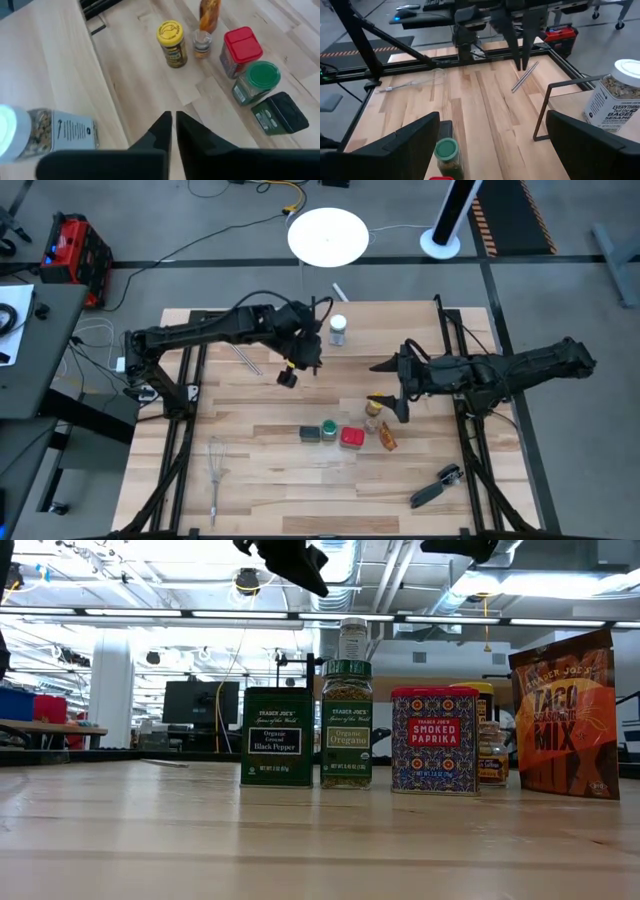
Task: Shelf spices
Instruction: Put the white seasoning bottle on the shelf
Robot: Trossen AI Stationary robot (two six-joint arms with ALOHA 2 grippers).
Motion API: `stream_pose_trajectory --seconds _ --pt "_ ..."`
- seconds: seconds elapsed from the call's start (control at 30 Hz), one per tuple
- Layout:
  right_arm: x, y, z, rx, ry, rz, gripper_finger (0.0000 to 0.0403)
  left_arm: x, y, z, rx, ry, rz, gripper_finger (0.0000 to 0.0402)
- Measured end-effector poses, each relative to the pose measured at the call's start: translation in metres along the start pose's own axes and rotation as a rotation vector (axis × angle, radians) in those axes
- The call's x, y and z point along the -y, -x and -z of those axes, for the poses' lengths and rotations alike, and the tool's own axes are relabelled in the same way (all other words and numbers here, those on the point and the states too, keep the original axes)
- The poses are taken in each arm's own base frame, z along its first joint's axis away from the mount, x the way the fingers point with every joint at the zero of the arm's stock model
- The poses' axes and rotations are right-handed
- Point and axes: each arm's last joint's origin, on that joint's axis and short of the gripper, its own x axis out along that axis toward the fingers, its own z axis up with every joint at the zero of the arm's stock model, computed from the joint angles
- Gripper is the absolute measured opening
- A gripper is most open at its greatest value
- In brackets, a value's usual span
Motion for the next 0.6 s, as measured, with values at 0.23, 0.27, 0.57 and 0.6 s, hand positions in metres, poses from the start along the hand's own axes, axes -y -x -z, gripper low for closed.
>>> stream_pose_trajectory --seconds 0.23,0.27,0.57,0.6 --pt "-0.005 -0.005 0.003 -0.023 0.012 -0.013 0.0366 -0.001 -0.007 0.009 -0.070 0.058 -0.066 0.0001" --pt "-0.006 -0.006 0.004 -0.023 0.013 -0.015 0.0366 -0.001 -0.010 0.012 -0.083 0.069 -0.079 0.0001" --pt "-0.012 -0.022 0.008 -0.033 0.008 -0.013 0.0366 0.020 -0.023 0.036 -0.013 0.161 -0.224 0.0000" --pt "-0.012 -0.026 0.008 -0.027 -0.003 -0.004 0.0365 0.023 -0.021 0.038 0.010 0.172 -0.264 0.0000"
